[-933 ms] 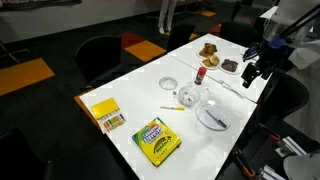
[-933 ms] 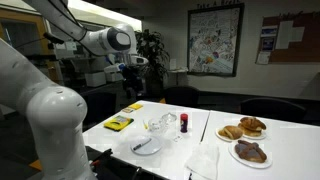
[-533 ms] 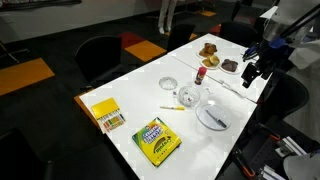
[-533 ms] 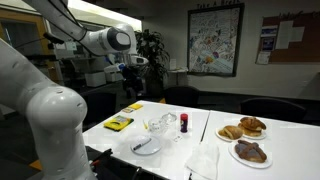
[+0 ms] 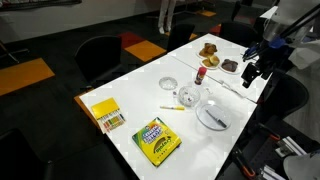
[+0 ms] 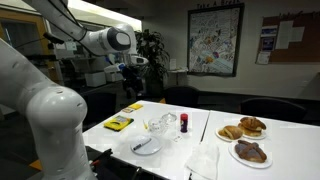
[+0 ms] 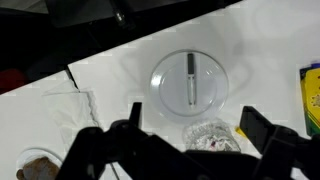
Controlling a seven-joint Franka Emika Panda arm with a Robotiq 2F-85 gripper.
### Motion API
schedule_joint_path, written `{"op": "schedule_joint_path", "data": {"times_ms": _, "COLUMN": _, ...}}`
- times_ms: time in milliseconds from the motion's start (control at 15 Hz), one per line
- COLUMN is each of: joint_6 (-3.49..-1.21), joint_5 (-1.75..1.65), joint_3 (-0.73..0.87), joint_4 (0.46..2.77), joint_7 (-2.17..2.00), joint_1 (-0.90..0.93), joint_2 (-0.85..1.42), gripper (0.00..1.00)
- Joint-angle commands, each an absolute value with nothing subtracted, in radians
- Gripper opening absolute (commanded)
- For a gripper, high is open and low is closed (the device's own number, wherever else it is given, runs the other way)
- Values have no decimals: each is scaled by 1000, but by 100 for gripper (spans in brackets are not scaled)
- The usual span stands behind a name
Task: Put one white sachet in the glass container.
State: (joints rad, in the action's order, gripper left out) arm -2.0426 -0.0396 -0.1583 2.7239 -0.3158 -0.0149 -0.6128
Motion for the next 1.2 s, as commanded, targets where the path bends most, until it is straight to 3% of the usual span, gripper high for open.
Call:
{"op": "schedule_joint_path", "data": {"times_ms": 0, "joint_6": -2041, "joint_5": -43, "joint_3": -152, "joint_4": 2723, "joint_7": -318, "joint_1": -9, "joint_2": -612, "gripper": 100}}
{"op": "schedule_joint_path", "data": {"times_ms": 1133, "joint_6": -2069, "joint_5": -72, "joint_3": -145, "joint_4": 2729, "joint_7": -298, "joint_1": -23, "joint_2": -609, "gripper": 100}}
